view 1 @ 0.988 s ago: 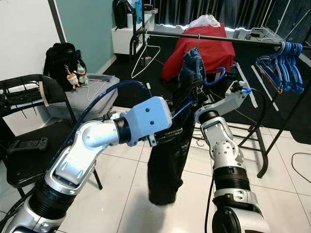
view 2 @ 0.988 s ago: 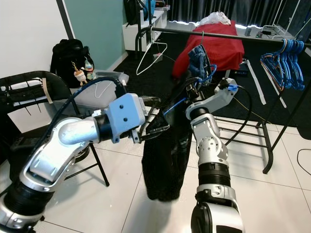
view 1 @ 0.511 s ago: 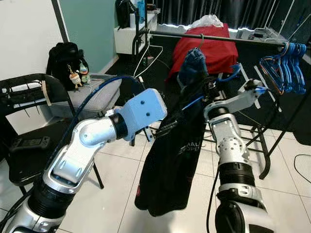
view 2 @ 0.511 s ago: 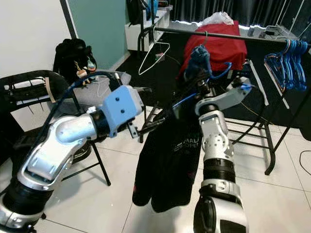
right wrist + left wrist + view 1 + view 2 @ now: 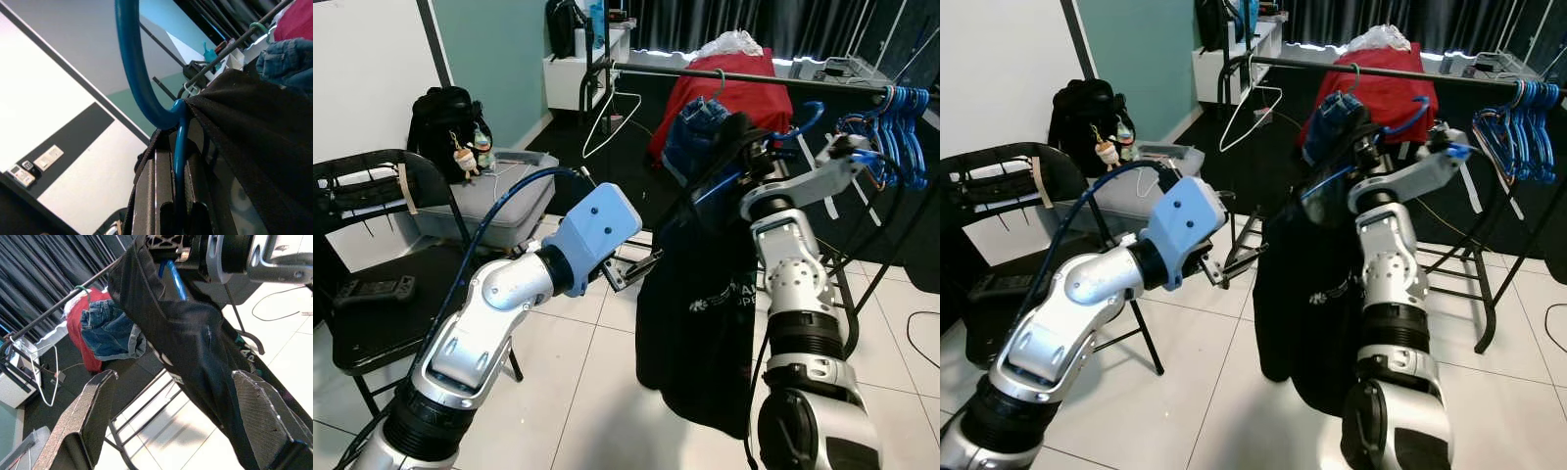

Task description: Hang hanger

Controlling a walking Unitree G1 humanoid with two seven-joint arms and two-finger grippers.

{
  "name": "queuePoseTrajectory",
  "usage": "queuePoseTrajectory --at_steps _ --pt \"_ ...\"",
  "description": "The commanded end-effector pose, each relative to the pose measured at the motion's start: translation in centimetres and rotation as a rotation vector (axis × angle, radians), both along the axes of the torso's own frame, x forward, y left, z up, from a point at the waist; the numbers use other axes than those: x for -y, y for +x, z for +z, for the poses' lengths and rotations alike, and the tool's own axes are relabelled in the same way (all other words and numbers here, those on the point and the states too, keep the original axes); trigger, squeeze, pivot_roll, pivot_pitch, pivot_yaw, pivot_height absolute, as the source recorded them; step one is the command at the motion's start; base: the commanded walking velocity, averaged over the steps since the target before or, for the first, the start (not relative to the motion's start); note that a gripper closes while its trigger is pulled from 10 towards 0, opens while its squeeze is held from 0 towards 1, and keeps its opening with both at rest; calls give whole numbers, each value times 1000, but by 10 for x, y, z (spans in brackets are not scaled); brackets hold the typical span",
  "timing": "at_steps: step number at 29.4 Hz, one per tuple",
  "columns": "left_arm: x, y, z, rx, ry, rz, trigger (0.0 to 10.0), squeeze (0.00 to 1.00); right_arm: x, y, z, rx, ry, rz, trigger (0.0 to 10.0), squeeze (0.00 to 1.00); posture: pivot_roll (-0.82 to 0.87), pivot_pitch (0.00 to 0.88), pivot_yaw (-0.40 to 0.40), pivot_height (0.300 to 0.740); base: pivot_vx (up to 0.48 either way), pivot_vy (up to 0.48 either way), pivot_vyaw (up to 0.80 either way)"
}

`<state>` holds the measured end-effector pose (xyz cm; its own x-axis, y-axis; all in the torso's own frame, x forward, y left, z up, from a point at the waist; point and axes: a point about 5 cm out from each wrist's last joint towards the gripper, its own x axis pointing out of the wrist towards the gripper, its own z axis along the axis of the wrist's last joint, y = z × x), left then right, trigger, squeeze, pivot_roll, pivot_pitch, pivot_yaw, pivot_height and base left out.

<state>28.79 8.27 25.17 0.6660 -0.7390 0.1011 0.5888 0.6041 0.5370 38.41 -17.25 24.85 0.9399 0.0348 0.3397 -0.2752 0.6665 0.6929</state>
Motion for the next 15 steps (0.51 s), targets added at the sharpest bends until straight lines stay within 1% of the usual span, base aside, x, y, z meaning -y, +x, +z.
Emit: queuePoseTrajectory --at_steps 1,3,5,6,7,8,9,10,11,13,15 --pt "0 -1 2 0 18 -8 10000 0 -6 0 2 11 -34 16 10000 0 21 0 -21 736 0 0 0" --pt "1 -1 2 -2 18 -8 10000 0 -8 0 1 12 -37 18 10000 0 19 0 -20 736 0 0 0" --pt "4 -3 -1 -35 23 -29 10000 0 -9 -1 0 9 -47 18 10000 0 18 0 -21 736 0 0 0" --pt "4 -3 -1 -35 23 -29 10000 0 -9 -1 0 9 -47 18 10000 0 18 0 -21 736 0 0 0" --pt "6 -4 -2 -48 29 -40 10000 0 -9 -1 0 9 -47 18 10000 0 18 0 -24 736 0 0 0" --pt "8 -7 -6 -81 37 -59 10000 0 -9 -1 0 8 -47 15 10000 0 19 0 -25 736 0 0 0" --pt "8 -7 -6 -81 37 -59 10000 0 -9 -1 0 8 -47 15 10000 0 19 0 -25 736 0 0 0" --pt "10 -9 -9 -112 38 -74 10000 0 -8 -1 0 7 -48 13 10000 0 20 0 -26 736 0 0 0" --pt "10 -9 -9 -112 38 -74 10000 0 -8 -1 0 7 -48 13 10000 0 20 0 -26 736 0 0 0" --pt "13 -11 -14 -153 38 -75 10000 0 -9 -1 0 5 -47 12 10000 0 20 0 -27 736 0 0 0" --pt "13 -11 -16 -159 36 -70 10000 0 -9 -1 0 5 -46 13 10000 0 20 0 -27 736 0 0 0"
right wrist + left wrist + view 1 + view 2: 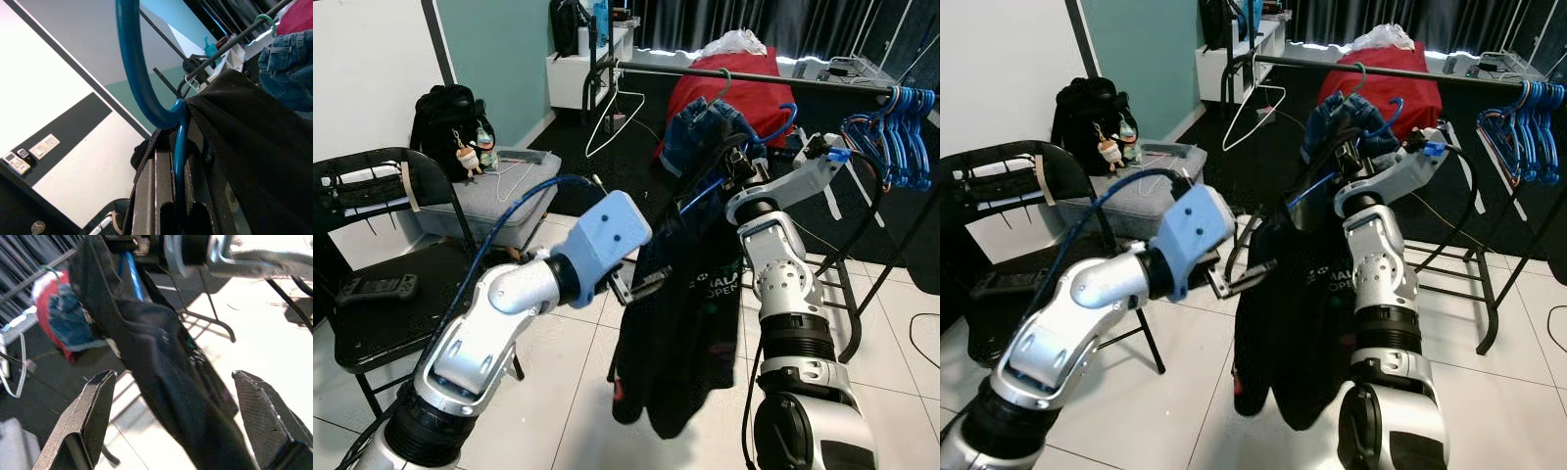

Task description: Hang hanger

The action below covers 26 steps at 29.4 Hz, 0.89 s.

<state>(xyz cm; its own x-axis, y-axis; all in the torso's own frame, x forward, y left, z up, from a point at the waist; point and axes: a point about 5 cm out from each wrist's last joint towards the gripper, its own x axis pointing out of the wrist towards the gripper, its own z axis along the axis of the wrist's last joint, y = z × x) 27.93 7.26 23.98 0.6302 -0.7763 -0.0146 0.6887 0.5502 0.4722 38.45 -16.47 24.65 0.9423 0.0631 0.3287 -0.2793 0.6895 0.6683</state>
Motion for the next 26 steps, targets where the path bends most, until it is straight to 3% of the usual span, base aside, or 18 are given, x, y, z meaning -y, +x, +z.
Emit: queuePoseTrajectory --at_steps 1,3,8,17,18,20,21,26 --pt "4 -1 -4 -32 -13 6 10000 0 -5 -2 2 14 -3 10 10000 0 20 0 -27 736 0 0 0" --pt "4 -1 -4 -32 -13 6 10000 0 -5 -2 2 14 -3 10 10000 0 20 0 -27 736 0 0 0" --pt "7 6 0 -14 -62 115 10000 0 -29 -6 -4 4 6 82 10000 0 14 0 -27 736 0 0 0" --pt "9 9 5 20 -54 138 10000 0 -46 -10 -6 -1 13 131 10000 0 10 0 -25 736 0 0 0" --pt "9 10 4 21 -37 137 8941 0 -48 -10 -7 -3 14 138 10000 0 8 0 -25 736 0 0 0" --pt "9 10 4 19 -32 135 8941 0 -48 -10 -7 -3 15 139 10000 0 8 0 -25 736 0 0 0" --pt "8 9 2 17 -15 131 0 0 -48 -10 -7 -3 15 138 10000 0 7 0 -26 736 0 0 0" --pt "3 10 -4 29 43 156 0 0 -47 -12 -5 2 16 140 10000 0 8 0 -26 736 0 0 0"
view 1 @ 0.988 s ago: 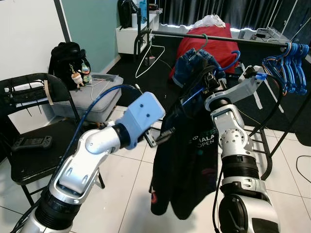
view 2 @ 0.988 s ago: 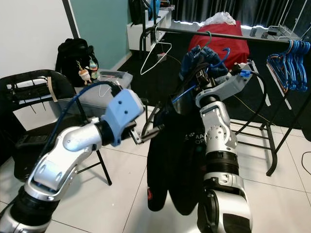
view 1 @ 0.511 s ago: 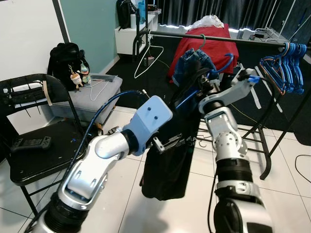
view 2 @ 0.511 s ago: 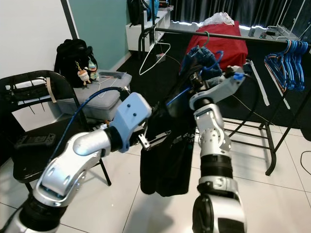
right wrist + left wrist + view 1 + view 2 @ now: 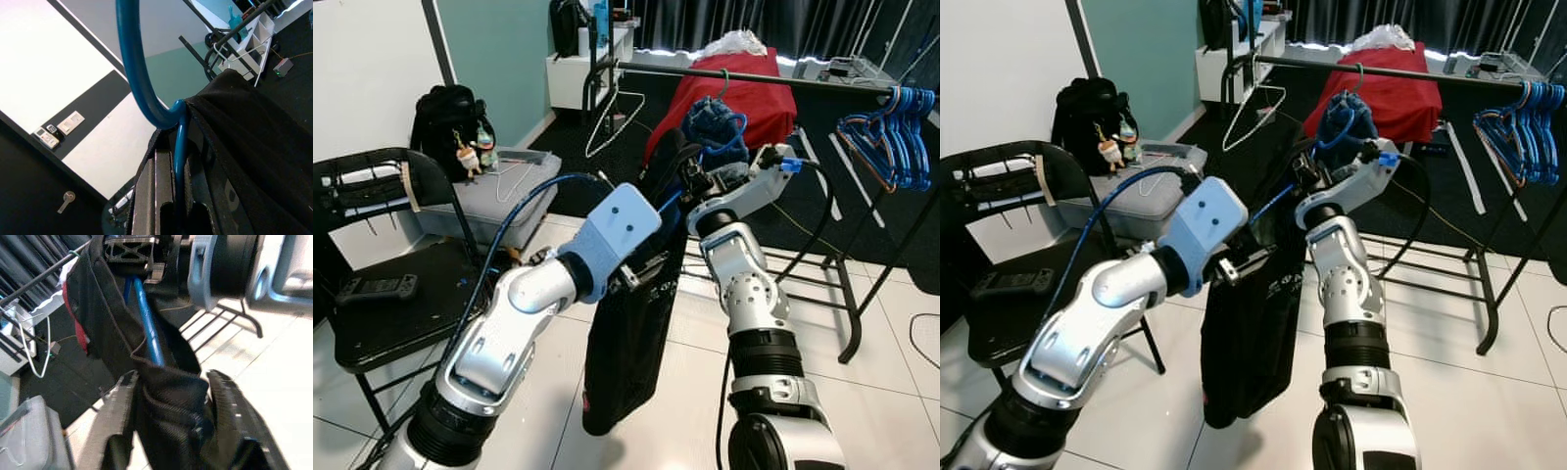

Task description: Hang hanger

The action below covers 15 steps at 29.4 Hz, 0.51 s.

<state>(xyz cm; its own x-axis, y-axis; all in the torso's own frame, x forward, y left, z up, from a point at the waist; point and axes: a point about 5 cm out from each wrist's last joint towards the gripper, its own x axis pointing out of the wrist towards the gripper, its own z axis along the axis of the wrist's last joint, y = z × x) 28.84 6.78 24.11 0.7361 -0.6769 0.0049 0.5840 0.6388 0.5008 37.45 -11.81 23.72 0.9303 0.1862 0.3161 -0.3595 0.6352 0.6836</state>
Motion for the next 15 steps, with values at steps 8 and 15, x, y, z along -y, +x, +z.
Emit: queuePoseTrajectory --at_steps 8,15 --pt "-10 6 -6 29 112 69 0 0 -3 -3 6 20 6 10 10000 0 8 0 -26 736 0 0 0" --pt "-19 10 -6 63 173 109 0 0 -8 -6 7 21 10 29 10000 0 5 0 -23 736 0 0 0"
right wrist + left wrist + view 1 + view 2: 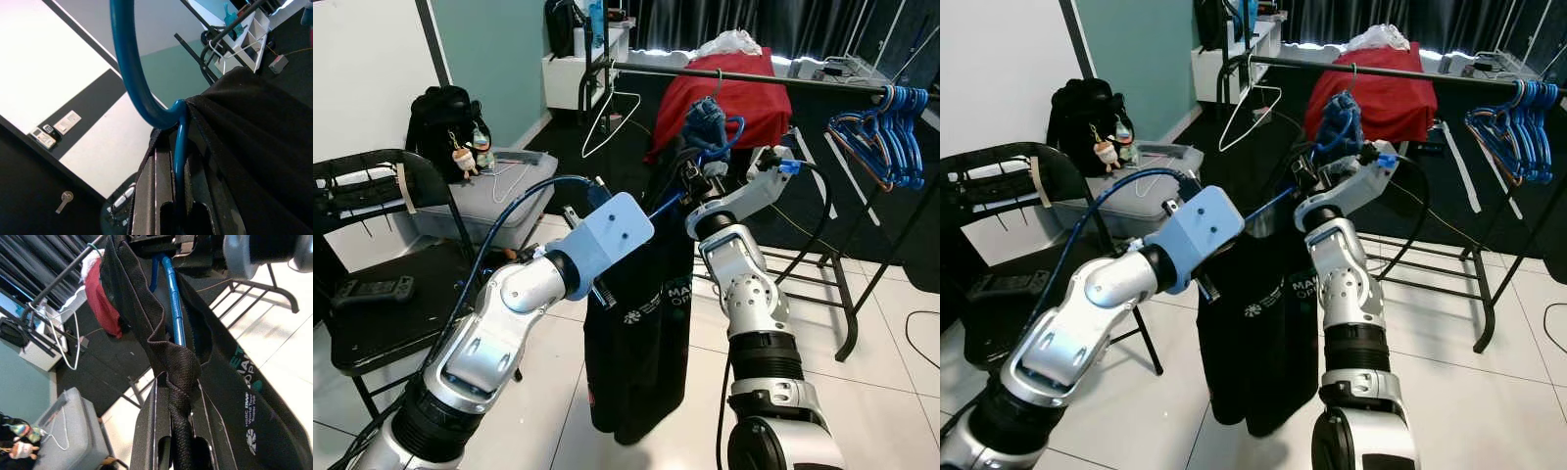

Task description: Hang hanger

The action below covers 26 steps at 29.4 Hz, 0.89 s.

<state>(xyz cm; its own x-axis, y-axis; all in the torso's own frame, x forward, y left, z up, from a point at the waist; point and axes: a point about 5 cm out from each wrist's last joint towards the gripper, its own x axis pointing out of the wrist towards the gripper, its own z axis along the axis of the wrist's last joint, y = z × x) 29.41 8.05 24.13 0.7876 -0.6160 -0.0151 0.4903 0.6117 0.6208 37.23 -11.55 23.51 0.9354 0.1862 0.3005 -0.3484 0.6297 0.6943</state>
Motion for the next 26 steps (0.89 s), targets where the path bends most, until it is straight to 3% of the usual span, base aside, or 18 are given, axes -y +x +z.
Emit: queuePoseTrajectory --at_steps 1,7,8,14,18,19,22,23,24,26 --pt "-6 5 -6 -13 50 35 0 0 -6 -4 9 38 3 29 10000 0 5 0 -23 736 0 0 0" --pt "-11 8 -2 14 59 57 0 0 -13 -6 0 4 -44 84 10000 35 1 0 -23 736 0 0 0" --pt "-13 9 -1 18 55 60 0 0 -15 -7 -2 2 -70 112 10000 1000 -1 0 -27 736 0 0 0" --pt "-21 14 4 27 48 72 0 0 -13 -14 -4 21 -126 182 10000 1000 -13 0 -27 736 0 0 0" --pt "-31 21 8 0 -20 80 0 0 -7 -47 -4 150 -288 404 10000 1000 -18 0 -26 736 0 0 0" --pt "-31 21 8 0 -20 80 0 0 -7 -47 -4 150 -288 404 10000 1000 -18 0 -26 736 0 0 0" --pt "-33 23 10 -22 -62 64 0 0 -4 -74 -16 212 -450 561 10000 1000 -41 0 -23 736 0 0 0" --pt "-33 23 10 -22 -62 64 0 0 -4 -74 -16 212 -450 561 10000 1000 -41 0 -23 736 0 0 0" --pt "-37 25 11 -47 -101 49 0 0 4 -94 -25 237 -547 665 10000 1000 -42 0 -22 736 0 0 0" --pt "-37 25 11 -47 -101 49 0 0 4 -94 -25 237 -547 665 10000 1000 -42 0 -22 736 0 0 0"
